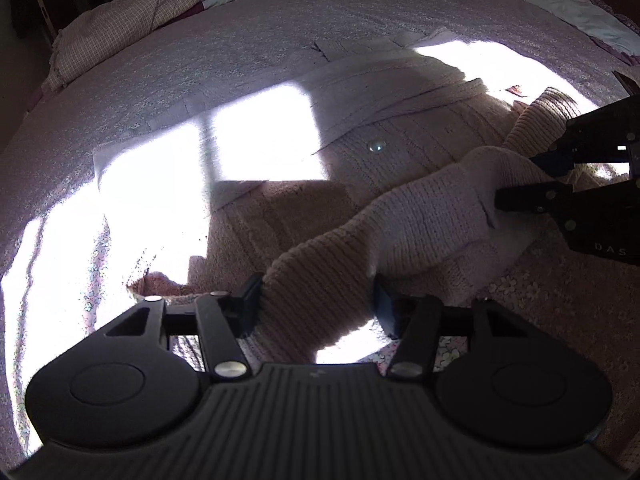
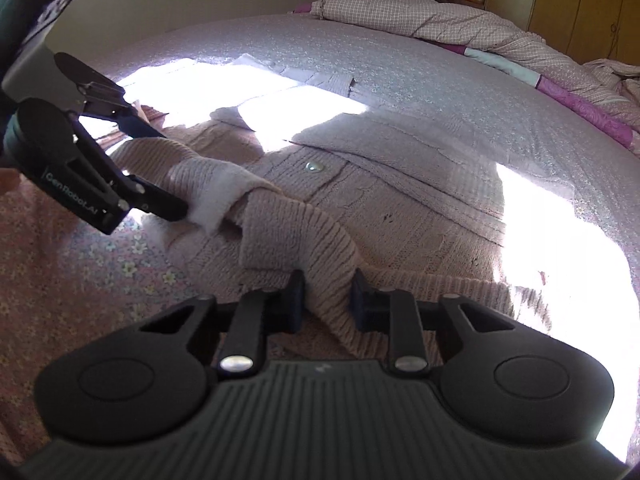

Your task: Fold small clothes

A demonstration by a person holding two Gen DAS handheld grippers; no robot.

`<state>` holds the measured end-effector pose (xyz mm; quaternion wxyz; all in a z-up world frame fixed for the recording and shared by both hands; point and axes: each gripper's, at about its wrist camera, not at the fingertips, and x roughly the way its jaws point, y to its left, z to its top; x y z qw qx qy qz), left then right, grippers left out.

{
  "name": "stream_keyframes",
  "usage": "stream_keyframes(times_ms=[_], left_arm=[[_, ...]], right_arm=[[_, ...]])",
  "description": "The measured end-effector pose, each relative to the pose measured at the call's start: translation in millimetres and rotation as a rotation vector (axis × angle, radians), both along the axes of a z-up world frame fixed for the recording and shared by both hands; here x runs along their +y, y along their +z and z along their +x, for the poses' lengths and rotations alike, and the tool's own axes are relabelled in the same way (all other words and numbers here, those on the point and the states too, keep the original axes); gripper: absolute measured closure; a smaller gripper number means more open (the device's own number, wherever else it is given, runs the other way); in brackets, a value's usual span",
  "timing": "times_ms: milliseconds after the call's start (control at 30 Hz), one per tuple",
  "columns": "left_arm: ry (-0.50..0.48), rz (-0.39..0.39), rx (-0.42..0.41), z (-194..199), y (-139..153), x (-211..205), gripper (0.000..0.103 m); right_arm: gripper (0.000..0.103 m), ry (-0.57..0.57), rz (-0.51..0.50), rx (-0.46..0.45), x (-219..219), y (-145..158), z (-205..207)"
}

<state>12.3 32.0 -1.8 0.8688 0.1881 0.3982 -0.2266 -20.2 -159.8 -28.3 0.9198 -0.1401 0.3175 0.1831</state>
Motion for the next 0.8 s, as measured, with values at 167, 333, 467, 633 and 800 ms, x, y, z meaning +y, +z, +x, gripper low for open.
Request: stream_keyframes(times_ms=[167,333,467,633,800], left_arm=[[0.089,-0.02,-0.065,-17.2,5.1,-0.9,0.08],[0.163,-0.031,-0.168,-29.7,25.1,0.0,0.081],[0.187,-0.045,-0.236,-28.6,40.7,-5.1,0.082],[0.215,-0.069,-0.278,-14.1,61.1,-12.3,0.082],[0.244,-0.09,-0.337,3.7,83.1,-14.2,0.082]], right_arm=[[0.088,-0.066,-0.007,-0.086,7.0,-4.5,-14.9],[0.09,-0.115,-0.049,-0.227,15.1,7.3,-34.6],[0.09,-0.135,-0.072,-0.294,14.8,24.4,-28.6],[0.09,-0.189,-0.073,-0.352,13.4,42.2,-10.6],[0.09,-0.213,-0.097,-0.42,17.1,58.8,6.9]])
